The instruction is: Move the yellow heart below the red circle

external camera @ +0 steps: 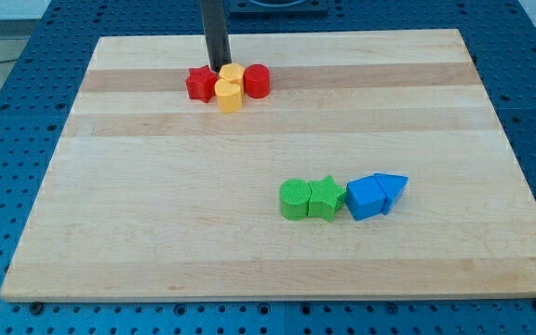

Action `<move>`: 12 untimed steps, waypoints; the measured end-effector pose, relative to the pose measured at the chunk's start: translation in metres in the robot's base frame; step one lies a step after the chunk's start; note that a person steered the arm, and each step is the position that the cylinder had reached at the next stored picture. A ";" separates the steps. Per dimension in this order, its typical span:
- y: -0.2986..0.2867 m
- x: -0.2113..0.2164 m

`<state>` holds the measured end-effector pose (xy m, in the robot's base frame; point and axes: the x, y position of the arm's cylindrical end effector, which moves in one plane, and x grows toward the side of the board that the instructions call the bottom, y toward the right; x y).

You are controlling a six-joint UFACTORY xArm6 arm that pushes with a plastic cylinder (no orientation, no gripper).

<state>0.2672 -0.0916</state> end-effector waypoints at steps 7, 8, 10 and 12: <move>-0.034 0.108; -0.026 0.097; -0.023 0.070; -0.007 0.078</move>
<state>0.3452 -0.0987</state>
